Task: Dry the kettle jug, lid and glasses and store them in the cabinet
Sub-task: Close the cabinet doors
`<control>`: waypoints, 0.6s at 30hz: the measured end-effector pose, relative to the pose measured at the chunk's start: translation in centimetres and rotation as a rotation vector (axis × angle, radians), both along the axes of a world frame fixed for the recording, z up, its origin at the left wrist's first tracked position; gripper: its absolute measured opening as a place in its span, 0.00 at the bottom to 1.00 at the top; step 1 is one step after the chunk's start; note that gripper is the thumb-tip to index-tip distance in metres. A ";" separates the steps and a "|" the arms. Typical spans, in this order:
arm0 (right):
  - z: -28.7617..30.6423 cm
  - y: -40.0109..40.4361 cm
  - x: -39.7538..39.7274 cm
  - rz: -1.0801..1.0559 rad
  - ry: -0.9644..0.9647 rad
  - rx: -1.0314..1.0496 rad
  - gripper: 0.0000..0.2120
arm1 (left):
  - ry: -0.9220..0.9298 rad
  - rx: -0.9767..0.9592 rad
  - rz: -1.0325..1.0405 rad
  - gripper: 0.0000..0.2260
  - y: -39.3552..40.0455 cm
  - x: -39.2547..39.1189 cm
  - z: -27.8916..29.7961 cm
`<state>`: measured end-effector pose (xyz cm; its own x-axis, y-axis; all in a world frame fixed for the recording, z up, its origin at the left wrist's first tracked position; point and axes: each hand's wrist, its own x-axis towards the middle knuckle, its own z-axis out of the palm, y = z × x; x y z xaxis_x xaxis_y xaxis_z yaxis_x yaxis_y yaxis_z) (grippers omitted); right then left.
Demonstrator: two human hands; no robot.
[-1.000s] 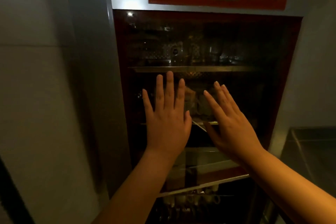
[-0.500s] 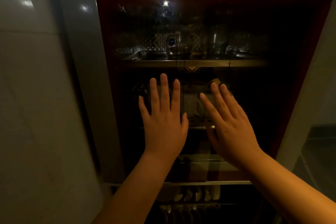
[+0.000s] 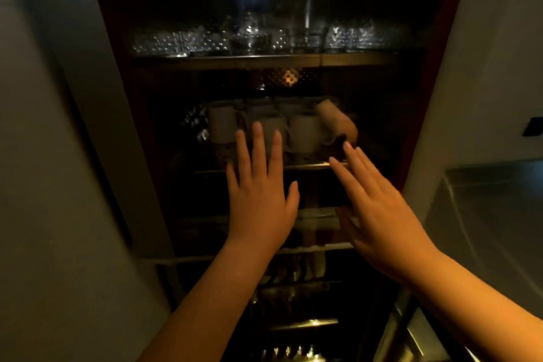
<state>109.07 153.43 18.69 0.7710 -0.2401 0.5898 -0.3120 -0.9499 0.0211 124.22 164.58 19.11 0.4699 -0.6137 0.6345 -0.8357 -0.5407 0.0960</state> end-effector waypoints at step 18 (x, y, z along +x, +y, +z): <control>-10.0 3.0 -29.1 -0.219 0.342 0.361 0.36 | 0.402 0.355 -0.421 0.35 0.9 -28.2 -14.0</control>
<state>79.93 156.42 8.67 0.8136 -0.5576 0.1645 -0.5360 -0.8290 -0.1595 96.02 165.48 5.15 0.3028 -0.9346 0.1865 -0.9181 -0.2335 0.3203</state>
